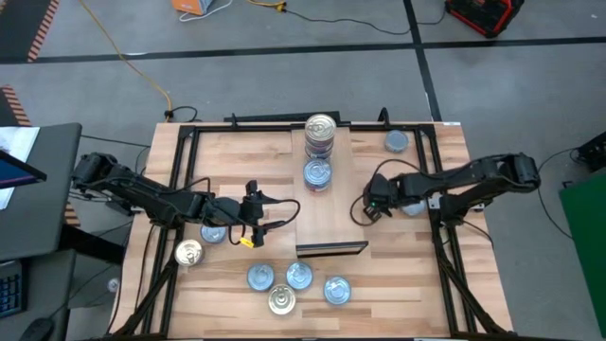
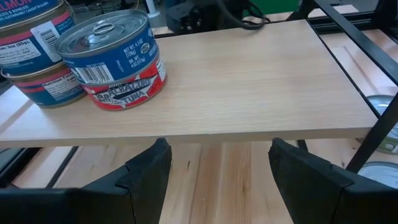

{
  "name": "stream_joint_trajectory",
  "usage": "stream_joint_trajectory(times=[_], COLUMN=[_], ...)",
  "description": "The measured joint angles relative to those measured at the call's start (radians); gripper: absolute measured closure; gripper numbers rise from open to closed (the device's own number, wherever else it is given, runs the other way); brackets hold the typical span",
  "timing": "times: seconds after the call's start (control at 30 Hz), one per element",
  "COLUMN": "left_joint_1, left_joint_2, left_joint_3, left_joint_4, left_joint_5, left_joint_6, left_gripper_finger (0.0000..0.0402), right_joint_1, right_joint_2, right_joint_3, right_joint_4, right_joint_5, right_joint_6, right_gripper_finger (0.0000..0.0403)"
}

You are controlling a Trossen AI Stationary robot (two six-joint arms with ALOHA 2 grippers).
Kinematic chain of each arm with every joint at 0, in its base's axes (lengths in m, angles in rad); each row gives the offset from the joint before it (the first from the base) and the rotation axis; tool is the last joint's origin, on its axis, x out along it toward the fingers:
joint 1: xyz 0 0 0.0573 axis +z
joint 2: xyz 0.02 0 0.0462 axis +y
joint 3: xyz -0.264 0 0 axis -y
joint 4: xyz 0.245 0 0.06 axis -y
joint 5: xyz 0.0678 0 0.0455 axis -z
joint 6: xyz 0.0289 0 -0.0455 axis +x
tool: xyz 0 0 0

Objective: Stack canned seafood by type on shelf
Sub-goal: Put the green and white tuna can on the shelf

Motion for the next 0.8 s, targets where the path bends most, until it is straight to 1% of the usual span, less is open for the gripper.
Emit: stream_joint_trajectory(times=[0.13, 0.27, 0.47, 0.63, 0.8], left_joint_1=[0.000, 0.000, 0.000, 0.000, 0.000], left_joint_2=[0.000, 0.000, 0.000, 0.000, 0.000], left_joint_3=[0.000, 0.000, 0.000, 0.000, 0.000], left_joint_4=[0.000, 0.000, 0.000, 0.000, 0.000], left_joint_5=[-0.009, -0.017, -0.019, -0.019, -0.020], left_joint_6=[0.000, -0.003, -0.003, -0.003, -0.003], left_gripper_finger=[0.0143, 0.0143, 0.0143, 0.0143, 0.0143], right_joint_1=[0.052, 0.104, 0.212, 0.273, 0.301], right_joint_2=[0.000, 0.000, -0.001, -0.001, -0.002], right_joint_3=[-0.001, -0.001, -0.001, -0.001, -0.001], right_joint_4=[0.002, 0.004, 0.007, 0.004, 0.000], right_joint_5=[0.047, 0.062, 0.104, 0.107, 0.106], right_joint_6=[0.013, -0.005, -0.027, -0.017, -0.018], right_gripper_finger=[0.0258, 0.0258, 0.0258, 0.0258, 0.0258])
